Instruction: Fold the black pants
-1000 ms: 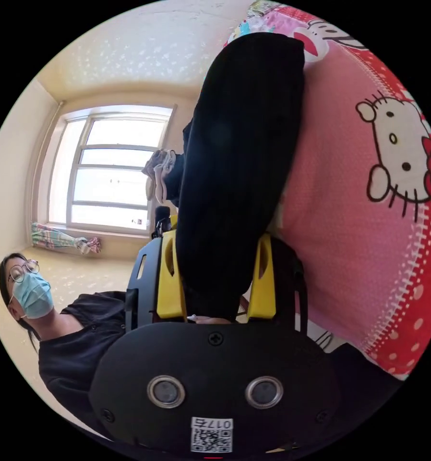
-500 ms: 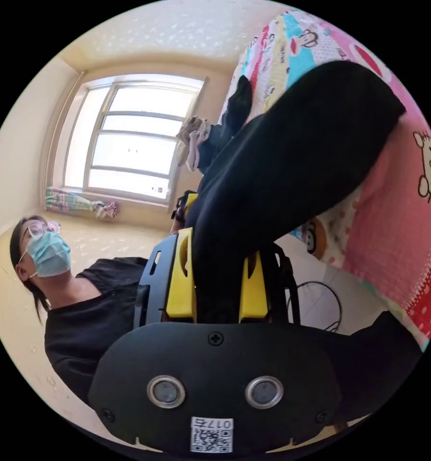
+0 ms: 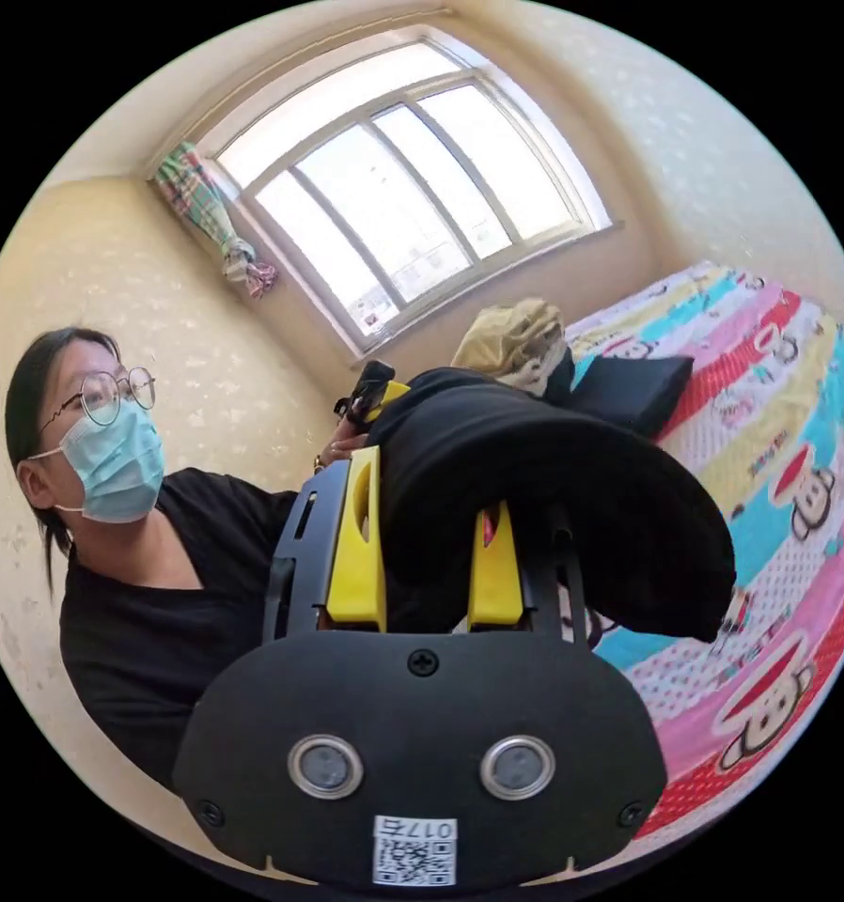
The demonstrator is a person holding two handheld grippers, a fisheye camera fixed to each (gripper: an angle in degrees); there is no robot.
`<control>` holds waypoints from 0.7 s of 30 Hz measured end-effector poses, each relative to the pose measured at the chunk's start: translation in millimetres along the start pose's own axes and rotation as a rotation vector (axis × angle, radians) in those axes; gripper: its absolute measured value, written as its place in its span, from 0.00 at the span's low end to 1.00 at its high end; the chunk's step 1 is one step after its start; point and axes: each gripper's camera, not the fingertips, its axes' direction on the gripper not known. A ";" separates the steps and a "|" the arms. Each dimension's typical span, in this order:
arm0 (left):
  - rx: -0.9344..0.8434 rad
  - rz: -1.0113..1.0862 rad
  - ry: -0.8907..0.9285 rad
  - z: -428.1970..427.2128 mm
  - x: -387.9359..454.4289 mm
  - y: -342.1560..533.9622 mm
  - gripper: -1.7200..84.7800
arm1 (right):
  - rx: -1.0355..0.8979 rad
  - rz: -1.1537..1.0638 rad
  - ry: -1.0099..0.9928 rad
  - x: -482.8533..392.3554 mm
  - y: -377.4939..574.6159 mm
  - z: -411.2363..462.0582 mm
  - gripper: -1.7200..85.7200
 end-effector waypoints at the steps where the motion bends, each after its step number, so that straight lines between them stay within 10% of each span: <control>1: 0.037 0.079 -0.078 -9.9 4.2 -26.6 0.12 | 0.015 -0.045 0.015 7.8 -31.0 1.4 0.17; 7: -0.047 -0.076 -0.390 -34.8 -92.6 -79.0 0.16 | -0.128 0.288 0.007 147.9 -114.4 63.3 0.20; 21: -0.480 -0.192 -0.568 118.0 -197.5 140.1 0.01 | 0.037 0.918 -0.475 198.2 188.4 34.3 0.03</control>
